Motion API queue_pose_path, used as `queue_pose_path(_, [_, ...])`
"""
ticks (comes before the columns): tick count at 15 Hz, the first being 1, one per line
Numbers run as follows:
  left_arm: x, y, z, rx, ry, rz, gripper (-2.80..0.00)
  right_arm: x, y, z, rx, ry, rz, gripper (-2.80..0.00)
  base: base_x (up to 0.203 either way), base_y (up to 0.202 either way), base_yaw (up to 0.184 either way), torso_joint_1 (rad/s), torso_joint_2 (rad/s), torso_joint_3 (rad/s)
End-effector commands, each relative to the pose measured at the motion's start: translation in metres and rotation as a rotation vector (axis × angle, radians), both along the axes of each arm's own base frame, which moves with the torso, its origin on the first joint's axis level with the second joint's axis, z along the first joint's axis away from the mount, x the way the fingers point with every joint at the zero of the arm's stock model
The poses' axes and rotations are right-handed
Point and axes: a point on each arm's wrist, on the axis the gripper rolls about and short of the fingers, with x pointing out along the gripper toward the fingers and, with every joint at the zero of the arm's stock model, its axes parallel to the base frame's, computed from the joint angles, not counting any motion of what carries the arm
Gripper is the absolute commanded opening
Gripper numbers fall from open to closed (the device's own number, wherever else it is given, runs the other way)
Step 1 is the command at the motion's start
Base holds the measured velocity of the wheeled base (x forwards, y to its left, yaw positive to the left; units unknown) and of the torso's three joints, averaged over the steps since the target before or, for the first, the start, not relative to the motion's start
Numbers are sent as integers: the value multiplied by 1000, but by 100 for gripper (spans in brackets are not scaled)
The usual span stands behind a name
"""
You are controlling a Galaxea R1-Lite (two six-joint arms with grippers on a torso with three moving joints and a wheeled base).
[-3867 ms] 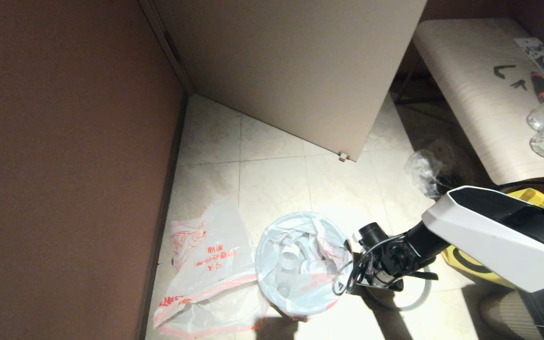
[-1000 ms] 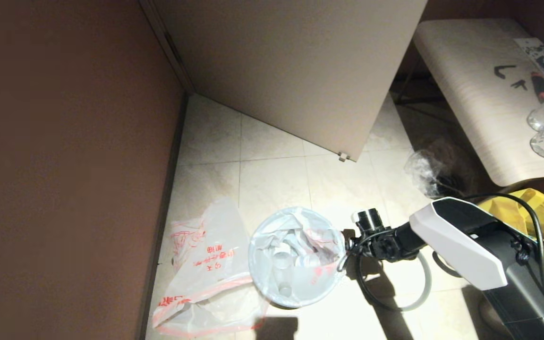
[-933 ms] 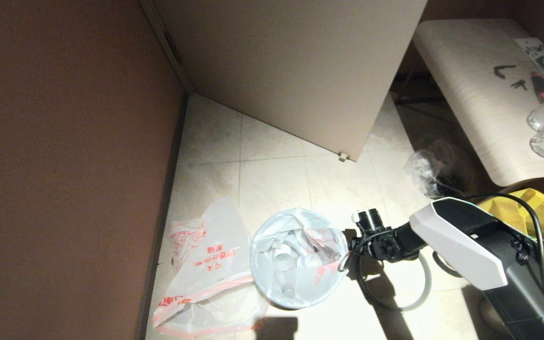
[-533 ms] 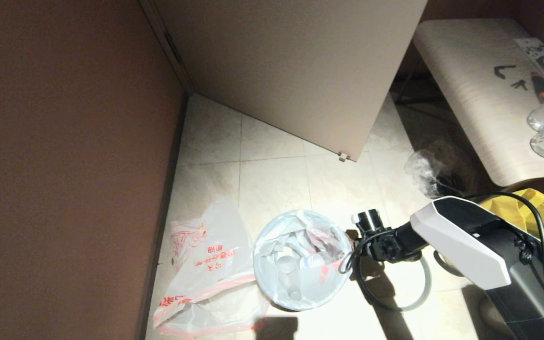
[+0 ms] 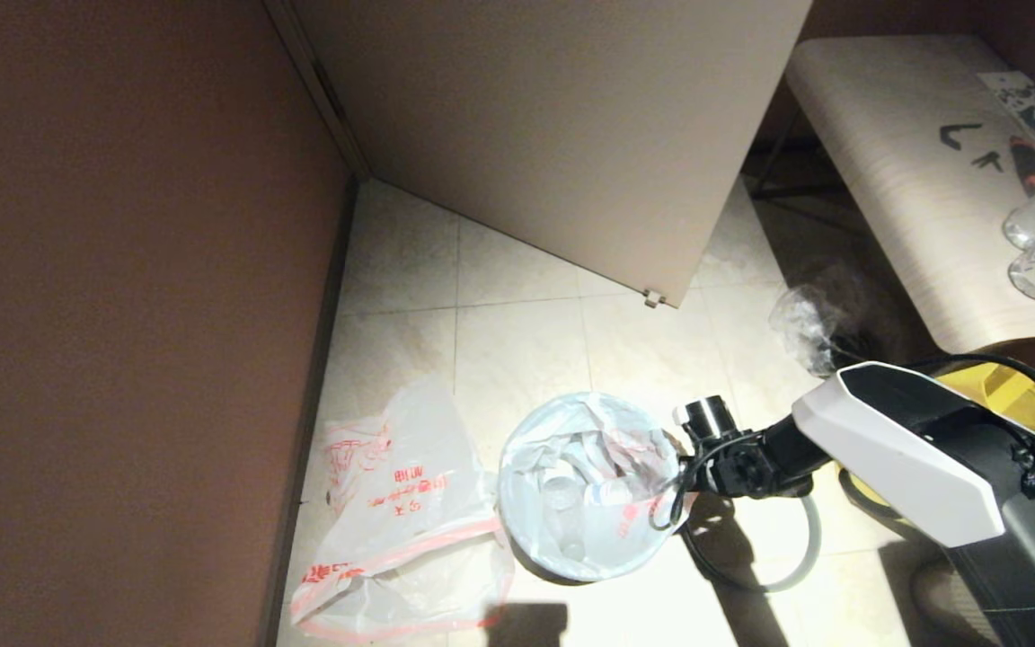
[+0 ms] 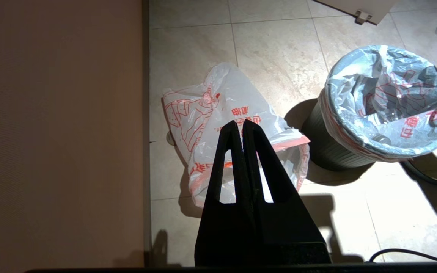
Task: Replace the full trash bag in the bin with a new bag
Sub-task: Place the trash bag on the floor
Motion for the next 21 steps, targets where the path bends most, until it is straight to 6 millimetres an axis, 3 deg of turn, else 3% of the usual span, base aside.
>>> queue_pose_path(1, [0, 0, 0, 0, 2, 0, -280, -8, 5, 19, 11, -18, 8, -280, 0, 0, 0, 0, 0, 0])
queue_pose_path(7, [0, 0, 0, 0, 2, 0, -280, -63, 22, 81, 41, -28, 23, -280, 0, 0, 0, 0, 0, 0])
queue_pose_path(13, [0, 0, 0, 0, 2, 0, -280, -93, 24, 83, 35, -5, -10, -280, 0, 0, 0, 0, 0, 0])
queue_pose_path(16, [0, 0, 0, 0, 2, 0, -280, -107, 29, 97, 49, -21, 15, -280, 0, 0, 0, 0, 0, 0])
queue_pose_path(21, [0, 0, 0, 0, 2, 0, -280, -113, 41, 105, 68, -35, 53, -280, 0, 0, 0, 0, 0, 0])
